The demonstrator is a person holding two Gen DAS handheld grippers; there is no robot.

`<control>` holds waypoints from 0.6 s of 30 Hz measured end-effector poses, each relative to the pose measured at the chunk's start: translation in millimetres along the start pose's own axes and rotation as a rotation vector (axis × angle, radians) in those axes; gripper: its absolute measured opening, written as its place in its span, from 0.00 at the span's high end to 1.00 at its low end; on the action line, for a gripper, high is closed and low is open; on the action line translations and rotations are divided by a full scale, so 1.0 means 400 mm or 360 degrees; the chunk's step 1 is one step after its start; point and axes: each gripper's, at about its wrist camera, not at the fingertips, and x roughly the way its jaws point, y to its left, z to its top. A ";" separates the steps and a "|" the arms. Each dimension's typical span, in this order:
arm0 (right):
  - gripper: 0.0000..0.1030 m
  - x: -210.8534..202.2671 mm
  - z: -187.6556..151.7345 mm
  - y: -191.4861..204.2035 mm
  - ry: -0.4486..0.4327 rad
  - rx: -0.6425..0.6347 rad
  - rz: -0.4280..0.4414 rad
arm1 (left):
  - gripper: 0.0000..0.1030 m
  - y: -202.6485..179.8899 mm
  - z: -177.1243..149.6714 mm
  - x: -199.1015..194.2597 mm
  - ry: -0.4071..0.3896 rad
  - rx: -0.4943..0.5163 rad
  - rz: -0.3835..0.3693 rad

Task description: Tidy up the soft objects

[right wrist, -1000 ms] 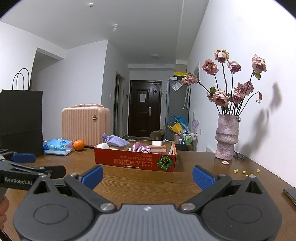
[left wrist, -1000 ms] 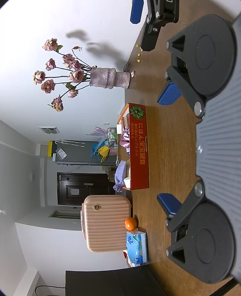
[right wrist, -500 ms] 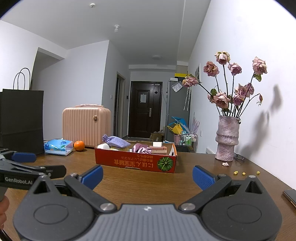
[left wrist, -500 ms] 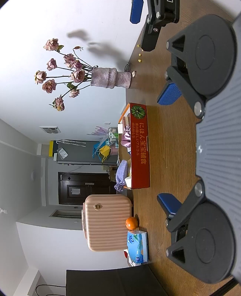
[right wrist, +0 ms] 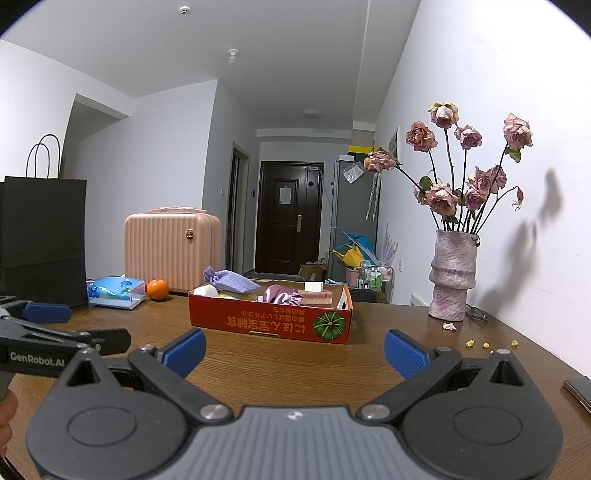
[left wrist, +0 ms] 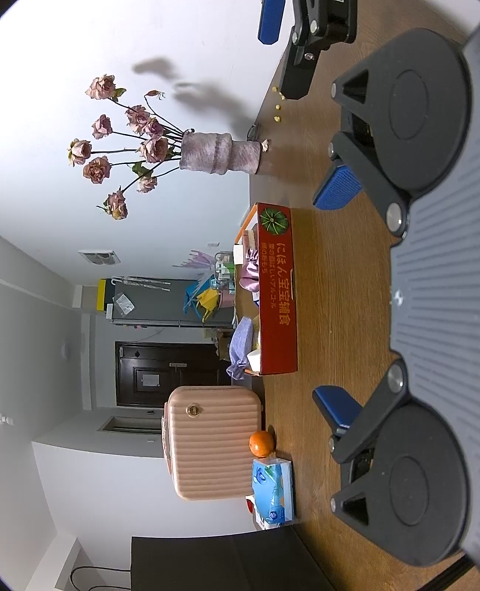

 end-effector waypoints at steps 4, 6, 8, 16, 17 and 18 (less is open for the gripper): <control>0.00 -0.001 0.000 0.000 0.0001 -0.0001 0.0000 | 0.00 -0.001 0.000 0.000 0.0000 0.0000 0.0001; 0.00 0.000 0.000 0.000 0.0001 -0.0001 -0.0001 | 0.00 -0.001 0.000 0.000 -0.0001 0.0000 0.0002; 0.00 -0.001 -0.001 0.000 0.0002 -0.0001 -0.0001 | 0.00 -0.001 0.000 0.000 -0.0002 -0.0003 0.0002; 0.00 -0.001 -0.001 0.000 0.0003 -0.0002 -0.0001 | 0.00 0.002 -0.003 0.000 0.0002 -0.0010 0.0006; 0.00 0.000 -0.001 0.000 0.0004 -0.0002 -0.0001 | 0.00 0.002 -0.003 -0.001 0.0002 -0.0008 0.0003; 0.00 0.000 -0.002 0.000 0.0006 -0.0002 -0.0001 | 0.00 0.002 -0.003 -0.001 0.0001 -0.0007 -0.0001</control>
